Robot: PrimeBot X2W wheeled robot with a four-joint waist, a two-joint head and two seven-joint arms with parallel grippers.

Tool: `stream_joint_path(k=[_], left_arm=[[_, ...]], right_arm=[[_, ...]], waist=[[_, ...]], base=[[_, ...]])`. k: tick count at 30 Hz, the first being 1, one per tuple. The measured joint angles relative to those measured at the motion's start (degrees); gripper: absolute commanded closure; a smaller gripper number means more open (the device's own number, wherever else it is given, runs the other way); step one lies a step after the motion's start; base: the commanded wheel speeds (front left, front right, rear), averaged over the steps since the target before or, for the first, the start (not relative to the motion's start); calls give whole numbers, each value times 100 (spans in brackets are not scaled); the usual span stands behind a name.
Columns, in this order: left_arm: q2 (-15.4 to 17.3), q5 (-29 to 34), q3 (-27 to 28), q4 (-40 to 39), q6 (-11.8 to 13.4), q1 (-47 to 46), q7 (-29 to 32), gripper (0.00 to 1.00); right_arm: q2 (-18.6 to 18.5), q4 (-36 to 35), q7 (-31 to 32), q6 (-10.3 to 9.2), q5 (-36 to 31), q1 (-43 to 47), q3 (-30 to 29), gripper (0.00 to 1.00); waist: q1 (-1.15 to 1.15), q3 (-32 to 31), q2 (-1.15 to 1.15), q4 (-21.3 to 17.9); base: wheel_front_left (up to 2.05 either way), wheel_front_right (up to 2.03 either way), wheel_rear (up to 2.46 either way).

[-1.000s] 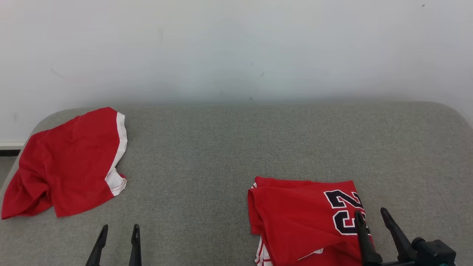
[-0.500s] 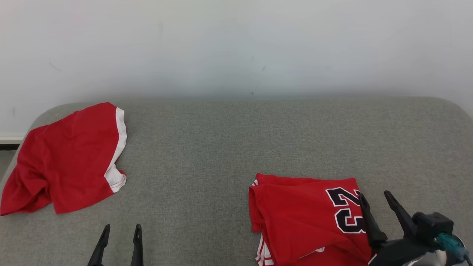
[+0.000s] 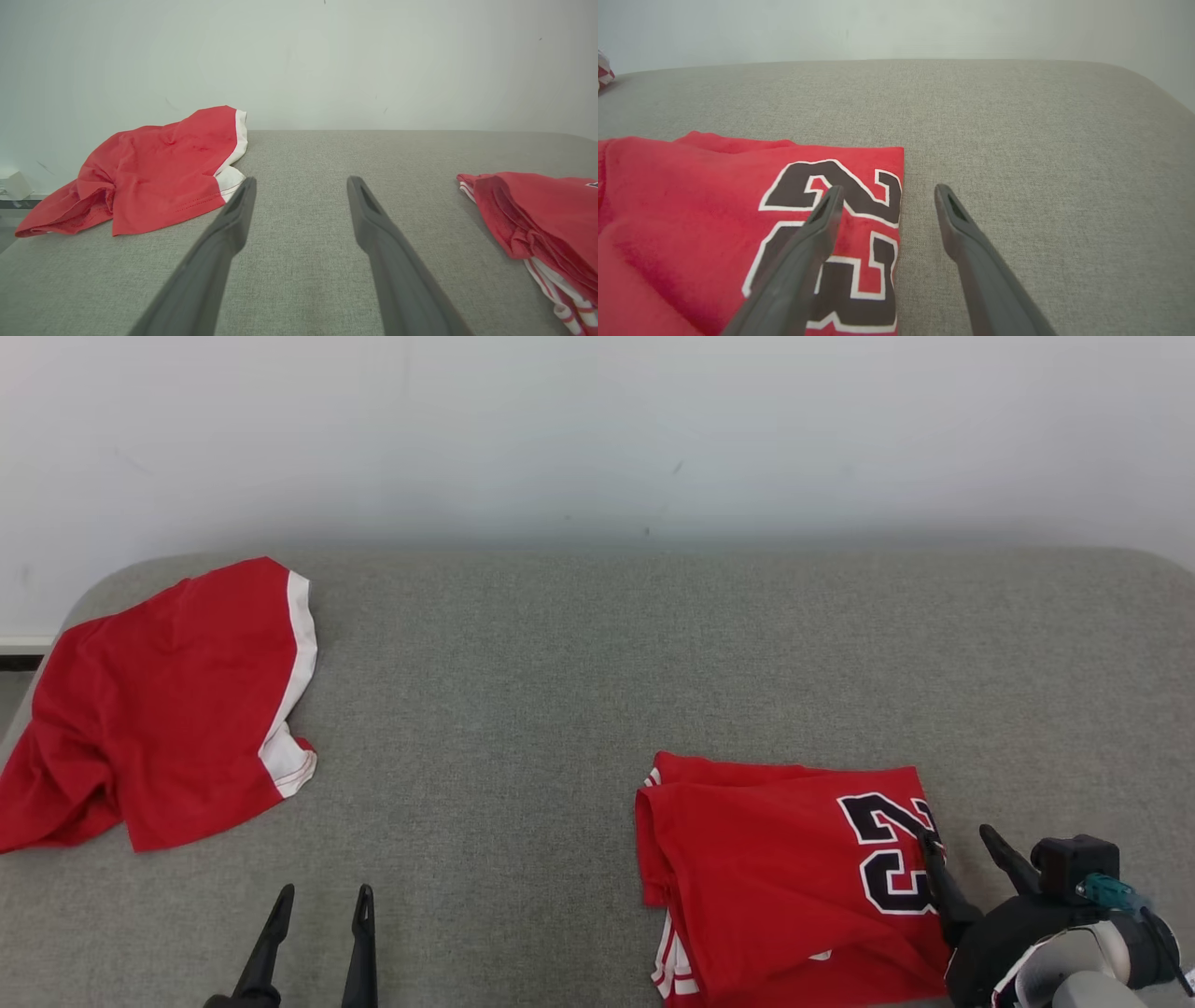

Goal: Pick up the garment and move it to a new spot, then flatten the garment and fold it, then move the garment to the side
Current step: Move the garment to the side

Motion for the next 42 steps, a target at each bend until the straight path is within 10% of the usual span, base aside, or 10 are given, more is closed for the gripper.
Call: stream_joint_path(k=[11,12,13,14,16,42], left_arm=[[-15,1,-31,49,1,-192,0,0],[-16,1,-26,55,1,-192,0,0],[-16,1,-23,60,3,-193,0,0],[-18,1,-20,64,10,-195,0,0],[-22,1,-26,76,10,-219,0,0],[216,214,-62,-914,-16,-1294,-1,0]], right_arm=[[120,1063,33,-1,491,-455,716,0],[120,1121,57,0,561,-492,764,45],[121,1182,94,0,634,-531,805,65],[121,1236,146,0,704,-576,853,65],[113,1299,148,0,800,-667,949,100],[-896,1422,110,0,1268,-4010,1328,100]], waist=[[0,313,-1,61],[0,325,-1,60],[0,335,-1,57],[0,345,-1,53],[-1,369,-1,48],[1,1974,0,-57]], base=[[0,0,0],[0,0,0],[0,0,0],[0,0,0],[0,0,0],[0,0,0]])
